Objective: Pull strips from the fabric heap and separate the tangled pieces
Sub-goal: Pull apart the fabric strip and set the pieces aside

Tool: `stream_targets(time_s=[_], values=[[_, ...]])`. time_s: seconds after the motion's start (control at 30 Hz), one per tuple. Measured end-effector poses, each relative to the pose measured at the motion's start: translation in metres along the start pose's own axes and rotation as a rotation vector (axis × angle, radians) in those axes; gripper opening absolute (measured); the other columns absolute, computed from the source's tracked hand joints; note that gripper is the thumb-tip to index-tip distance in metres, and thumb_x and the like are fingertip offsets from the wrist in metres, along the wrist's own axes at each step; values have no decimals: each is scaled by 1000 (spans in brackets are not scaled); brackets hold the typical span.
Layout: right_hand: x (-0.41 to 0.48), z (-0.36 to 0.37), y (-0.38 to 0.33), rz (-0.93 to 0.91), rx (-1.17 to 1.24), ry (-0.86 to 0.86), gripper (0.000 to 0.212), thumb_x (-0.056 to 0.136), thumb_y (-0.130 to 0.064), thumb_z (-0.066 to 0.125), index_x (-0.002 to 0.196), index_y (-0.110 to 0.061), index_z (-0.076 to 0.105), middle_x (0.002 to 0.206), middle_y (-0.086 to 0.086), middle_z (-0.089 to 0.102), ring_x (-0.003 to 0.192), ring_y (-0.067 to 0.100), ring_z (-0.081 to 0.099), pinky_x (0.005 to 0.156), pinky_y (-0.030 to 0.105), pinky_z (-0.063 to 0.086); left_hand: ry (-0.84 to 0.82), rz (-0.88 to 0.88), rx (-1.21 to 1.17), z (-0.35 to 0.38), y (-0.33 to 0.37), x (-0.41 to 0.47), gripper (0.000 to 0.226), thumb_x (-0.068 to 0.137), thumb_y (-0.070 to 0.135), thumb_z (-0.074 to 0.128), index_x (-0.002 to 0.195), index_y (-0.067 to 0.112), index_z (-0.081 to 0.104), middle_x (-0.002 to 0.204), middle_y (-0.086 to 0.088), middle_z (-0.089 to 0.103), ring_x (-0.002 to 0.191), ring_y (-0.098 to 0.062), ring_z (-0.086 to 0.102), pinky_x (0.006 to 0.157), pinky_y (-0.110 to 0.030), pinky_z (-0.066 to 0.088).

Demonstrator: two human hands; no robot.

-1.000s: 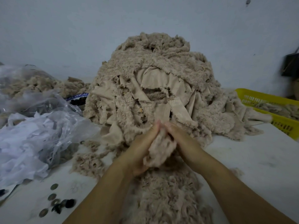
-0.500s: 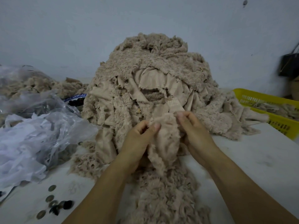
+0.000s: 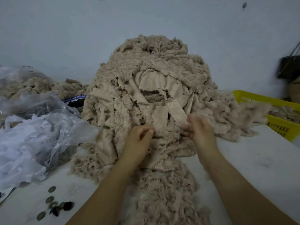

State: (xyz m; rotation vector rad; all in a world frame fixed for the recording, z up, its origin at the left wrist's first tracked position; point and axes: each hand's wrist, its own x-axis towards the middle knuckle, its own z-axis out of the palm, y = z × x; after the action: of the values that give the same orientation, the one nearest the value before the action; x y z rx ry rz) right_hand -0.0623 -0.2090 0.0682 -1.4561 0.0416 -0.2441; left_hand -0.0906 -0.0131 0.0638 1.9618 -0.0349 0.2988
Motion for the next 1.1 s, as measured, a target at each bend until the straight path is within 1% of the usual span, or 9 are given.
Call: stream_targets(time_s=[0.1, 0.23, 0.37, 0.5, 0.6, 0.77, 0.87, 0.97, 1.1], values=[[4, 10, 15, -291, -584, 2, 19, 102, -31, 51, 118, -27, 59, 136, -1, 46, 93, -2, 53, 74, 6, 40, -245, 97, 294, 6, -8, -3, 38, 102, 30, 54, 140, 29, 53, 142, 22, 33, 138, 2, 27, 112, -18, 25], [10, 6, 22, -197, -726, -49, 48, 102, -27, 52, 148, -17, 41, 146, 4, 42, 118, 16, 51, 91, 20, 37, -273, 65, 374, 11, -13, -1, 47, 102, 22, 51, 148, 30, 45, 143, 6, 47, 132, -11, 36, 98, -17, 27], [9, 8, 18, -236, -755, -7, 22, 102, -23, 52, 118, -9, 60, 116, 9, 60, 89, 9, 48, 69, 19, 31, -93, 161, 427, 12, -12, 0, 34, 99, 6, 45, 125, 14, 66, 116, 6, 53, 119, -12, 39, 87, -10, 26], [-17, 25, -2, -635, -702, -134, 20, 102, -26, 52, 84, -21, 50, 82, -11, 45, 74, -3, 47, 61, 12, 34, 21, 204, 83, 9, 8, -6, 30, 97, 28, 41, 100, 29, 70, 113, 16, 58, 112, 6, 52, 100, -13, 40], [-36, 40, -8, -749, -781, -461, 23, 103, -28, 50, 82, -35, 43, 74, -20, 41, 71, -8, 45, 63, 14, 36, -79, -90, -428, 7, 15, -9, 47, 93, 64, 51, 99, 25, 76, 102, 1, 76, 99, -8, 70, 89, -28, 54], [-48, 50, -1, -720, -880, -750, 24, 103, -36, 48, 80, -30, 42, 68, -14, 42, 63, -1, 44, 57, 18, 34, -76, -359, -851, -2, 12, -2, 29, 82, 32, 73, 98, 10, 62, 87, -5, 64, 80, -16, 65, 74, -28, 56], [-52, 49, 0, -641, -866, -821, 26, 101, -38, 51, 77, -35, 41, 64, -16, 46, 63, -2, 48, 56, 16, 35, -13, -450, -1085, -6, 10, 5, 23, 94, 26, 64, 111, 11, 68, 107, -7, 73, 101, -19, 69, 95, -37, 54], [-48, 43, -2, -472, -810, -857, 28, 100, -44, 51, 77, -30, 45, 66, -12, 50, 59, 1, 46, 56, 20, 37, 23, -438, -1327, -11, 12, 9, 25, 100, 26, 52, 95, 11, 73, 95, -3, 74, 89, -15, 71, 87, -33, 53], [-40, 32, -3, -333, -817, -933, 30, 100, -46, 51, 75, -30, 45, 70, -10, 49, 60, 2, 41, 60, 26, 36, 140, -370, -1462, -17, 8, 14, 32, 106, 27, 41, 101, 8, 65, 86, -2, 75, 73, -7, 70, 79, -24, 56]])
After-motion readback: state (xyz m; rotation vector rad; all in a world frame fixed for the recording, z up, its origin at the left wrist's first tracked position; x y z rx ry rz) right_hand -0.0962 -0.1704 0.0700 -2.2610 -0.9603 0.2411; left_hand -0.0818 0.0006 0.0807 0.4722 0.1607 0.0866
